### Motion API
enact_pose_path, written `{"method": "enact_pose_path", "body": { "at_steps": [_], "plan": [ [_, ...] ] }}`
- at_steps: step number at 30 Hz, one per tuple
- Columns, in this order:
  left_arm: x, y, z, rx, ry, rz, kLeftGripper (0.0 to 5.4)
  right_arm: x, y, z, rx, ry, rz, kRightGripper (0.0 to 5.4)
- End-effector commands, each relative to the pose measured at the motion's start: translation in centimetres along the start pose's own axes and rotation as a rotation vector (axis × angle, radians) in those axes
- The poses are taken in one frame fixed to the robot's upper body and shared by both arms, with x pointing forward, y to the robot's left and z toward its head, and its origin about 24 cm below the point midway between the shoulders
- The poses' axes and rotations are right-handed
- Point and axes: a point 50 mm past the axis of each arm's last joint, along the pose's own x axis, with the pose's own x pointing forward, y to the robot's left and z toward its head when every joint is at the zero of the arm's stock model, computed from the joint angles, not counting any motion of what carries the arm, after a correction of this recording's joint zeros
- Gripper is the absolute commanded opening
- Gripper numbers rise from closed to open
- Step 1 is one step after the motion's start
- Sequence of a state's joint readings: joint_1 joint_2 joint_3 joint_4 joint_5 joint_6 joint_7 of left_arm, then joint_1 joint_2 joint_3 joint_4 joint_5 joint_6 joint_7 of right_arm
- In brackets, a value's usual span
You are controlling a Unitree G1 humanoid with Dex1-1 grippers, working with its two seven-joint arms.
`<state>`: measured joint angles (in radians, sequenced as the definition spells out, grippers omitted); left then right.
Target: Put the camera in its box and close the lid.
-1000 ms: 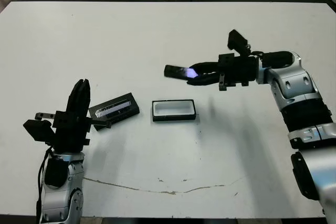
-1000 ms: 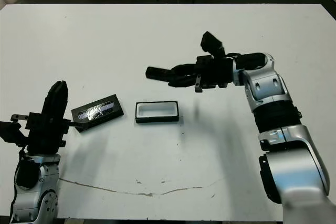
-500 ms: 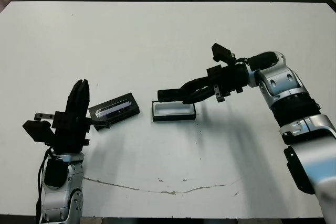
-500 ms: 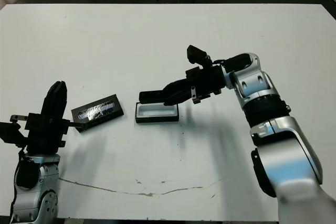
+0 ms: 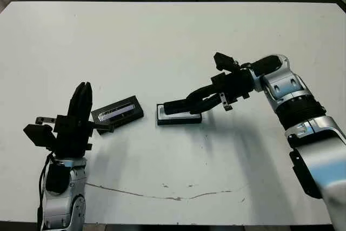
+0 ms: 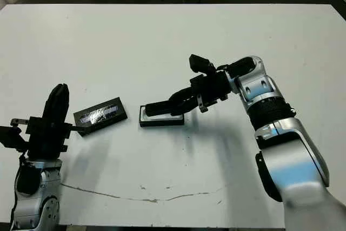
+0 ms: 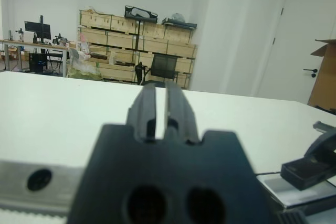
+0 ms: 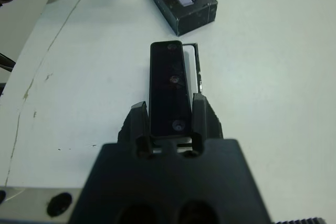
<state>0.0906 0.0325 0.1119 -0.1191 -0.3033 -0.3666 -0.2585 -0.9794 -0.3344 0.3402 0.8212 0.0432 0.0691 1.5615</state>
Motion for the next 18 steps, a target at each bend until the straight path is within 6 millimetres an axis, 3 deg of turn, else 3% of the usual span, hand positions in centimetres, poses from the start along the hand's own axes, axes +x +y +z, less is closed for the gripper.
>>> {"method": "enact_pose_path", "body": {
  "at_steps": [1,18],
  "plan": [
    [-0.6,0.1,-0.6,-0.003,0.036,0.013,0.00,0.3,-0.1,0.2,-0.021,0.018,0.012,0.27],
    [-0.7,0.0,-0.6,-0.002,0.041,0.010,0.00,1.6,-0.3,0.0,-0.037,0.064,0.015,0.25]
  ]
}}
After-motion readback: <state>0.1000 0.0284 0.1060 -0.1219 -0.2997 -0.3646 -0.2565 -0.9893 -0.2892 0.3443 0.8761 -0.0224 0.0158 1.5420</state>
